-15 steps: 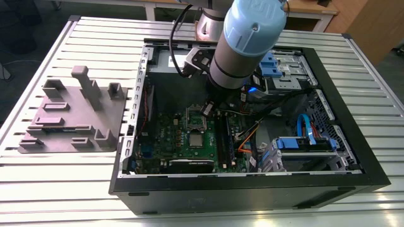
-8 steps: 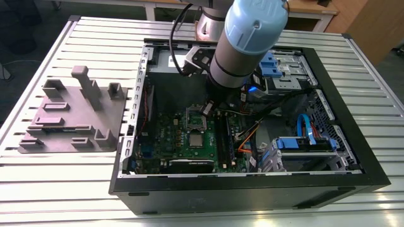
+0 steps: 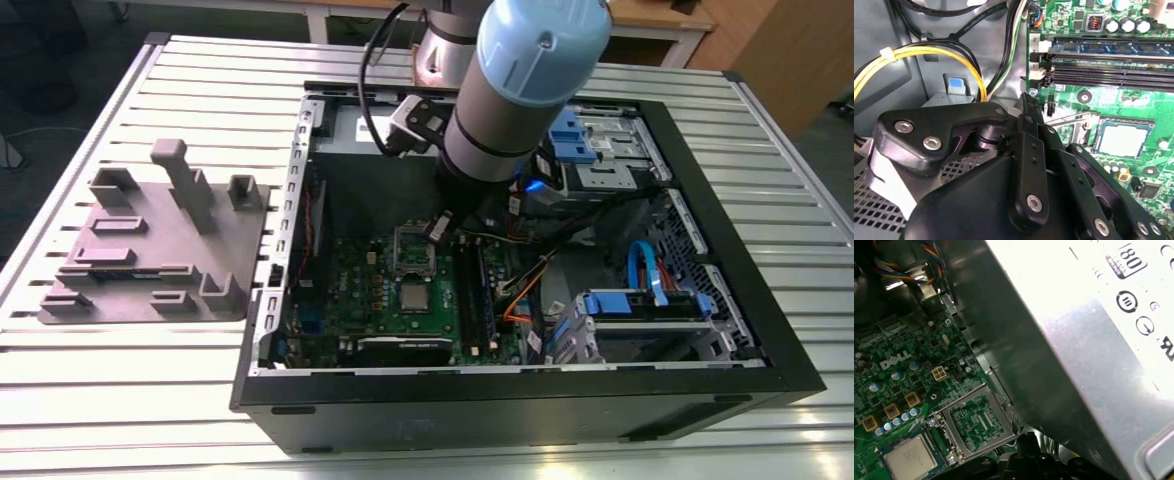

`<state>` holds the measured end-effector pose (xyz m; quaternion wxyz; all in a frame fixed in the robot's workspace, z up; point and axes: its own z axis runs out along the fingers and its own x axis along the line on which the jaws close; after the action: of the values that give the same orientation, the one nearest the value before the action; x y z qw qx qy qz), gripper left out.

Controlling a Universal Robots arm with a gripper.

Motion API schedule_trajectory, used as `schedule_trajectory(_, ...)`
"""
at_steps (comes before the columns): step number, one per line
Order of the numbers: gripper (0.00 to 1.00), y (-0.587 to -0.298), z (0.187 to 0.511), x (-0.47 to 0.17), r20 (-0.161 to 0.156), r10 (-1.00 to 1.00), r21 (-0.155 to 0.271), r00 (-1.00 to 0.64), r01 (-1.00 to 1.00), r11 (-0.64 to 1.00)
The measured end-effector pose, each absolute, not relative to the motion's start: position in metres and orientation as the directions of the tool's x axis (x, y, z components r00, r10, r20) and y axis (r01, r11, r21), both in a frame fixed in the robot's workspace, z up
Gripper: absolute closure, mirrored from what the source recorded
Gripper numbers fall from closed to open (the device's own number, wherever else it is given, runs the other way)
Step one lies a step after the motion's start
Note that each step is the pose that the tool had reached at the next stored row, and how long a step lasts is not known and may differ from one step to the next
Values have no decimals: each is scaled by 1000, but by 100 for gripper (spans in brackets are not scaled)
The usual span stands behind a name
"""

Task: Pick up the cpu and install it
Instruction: 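Close the cpu cover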

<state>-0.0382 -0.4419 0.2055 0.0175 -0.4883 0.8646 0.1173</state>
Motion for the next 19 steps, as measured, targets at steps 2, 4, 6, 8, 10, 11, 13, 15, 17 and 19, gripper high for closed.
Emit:
schedule_trajectory(2,90,-442,207,-38,-142,-841,185,-523,-848,496)
schedule_trajectory(4,90,-442,209,-38,-140,-841,184,-523,-848,497)
schedule_trajectory(6,90,-442,211,-38,-137,-841,182,-523,-848,497)
schedule_trajectory(8,90,-442,212,-38,-133,-842,180,-523,-848,498)
schedule_trajectory(10,90,-442,213,-38,-132,-842,179,-523,-848,498)
schedule_trajectory(11,90,-442,214,-38,-132,-842,179,-523,-848,498)
schedule_trajectory(13,90,-442,216,-38,-132,-842,179,-523,-848,498)
schedule_trajectory(15,90,-442,218,-39,-132,-842,179,-523,-848,499)
schedule_trajectory(17,90,-442,219,-39,-131,-842,178,-523,-848,499)
schedule_trajectory(19,90,-442,219,-39,-128,-843,176,-522,-849,499)
